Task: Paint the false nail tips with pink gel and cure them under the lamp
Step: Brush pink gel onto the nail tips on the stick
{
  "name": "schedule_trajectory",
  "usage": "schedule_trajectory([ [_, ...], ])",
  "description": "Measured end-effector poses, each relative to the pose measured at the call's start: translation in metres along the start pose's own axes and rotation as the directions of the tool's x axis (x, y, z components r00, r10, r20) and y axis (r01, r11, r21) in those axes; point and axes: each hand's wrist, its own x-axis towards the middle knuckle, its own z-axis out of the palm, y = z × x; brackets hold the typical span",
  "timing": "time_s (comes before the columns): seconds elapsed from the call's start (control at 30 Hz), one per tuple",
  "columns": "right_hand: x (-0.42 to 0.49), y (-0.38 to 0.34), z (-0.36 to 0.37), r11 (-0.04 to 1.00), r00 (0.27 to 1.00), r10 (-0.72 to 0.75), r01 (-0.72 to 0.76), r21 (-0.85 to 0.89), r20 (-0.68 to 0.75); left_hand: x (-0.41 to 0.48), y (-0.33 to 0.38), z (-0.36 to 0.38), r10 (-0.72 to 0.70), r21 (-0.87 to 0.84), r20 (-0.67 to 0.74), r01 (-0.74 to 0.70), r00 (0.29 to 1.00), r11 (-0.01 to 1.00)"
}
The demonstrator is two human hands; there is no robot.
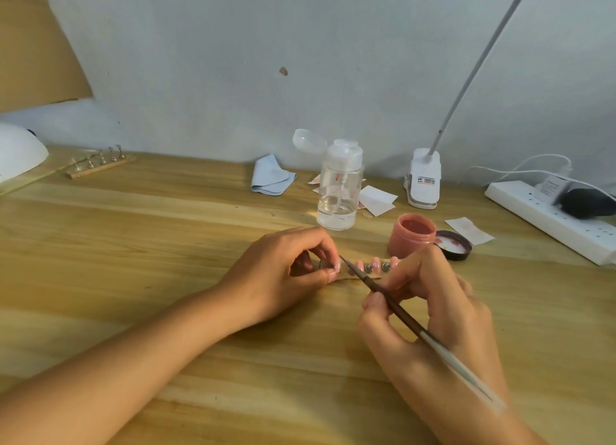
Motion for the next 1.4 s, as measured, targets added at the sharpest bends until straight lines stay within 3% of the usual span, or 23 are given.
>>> schedule_trajectory([
  [0.27,-0.001,0.002,0.001,1.000,1.000,-0.014,0.014,-0.009,0.016,0.000,-0.001,0.000,-0.001,0.011,0.004,0.001,1.000,1.000],
  [0.43,0.010,0.010,-0.008,0.992,0.985,0.001,0.021,0.125,-0.174,0.000,-0.001,0.000,-0.001,0.008,-0.005,0.001,1.000,1.000],
  [0.53,0.025,0.028,-0.021,0.970,0.965,0.127,-0.073,0.230,-0.228,-0.001,-0.001,0.000,0.023,-0.015,-0.003,-0.023,1.000,1.000],
  [0.67,0.035,0.051,-0.032,0.882,0.911,0.360,-0.263,0.391,-0.199,-0.002,-0.001,0.000,0.025,-0.035,-0.015,-0.025,1.000,0.999],
  [0.8,0.037,0.058,-0.029,0.845,0.883,0.452,-0.380,0.376,-0.124,-0.002,-0.002,0.000,0.029,-0.035,-0.012,-0.029,1.000,0.999],
  [1.4,0.035,0.062,-0.021,0.857,0.872,0.485,-0.459,0.234,-0.063,-0.002,-0.002,-0.001,0.046,-0.025,0.003,-0.046,0.999,0.999],
])
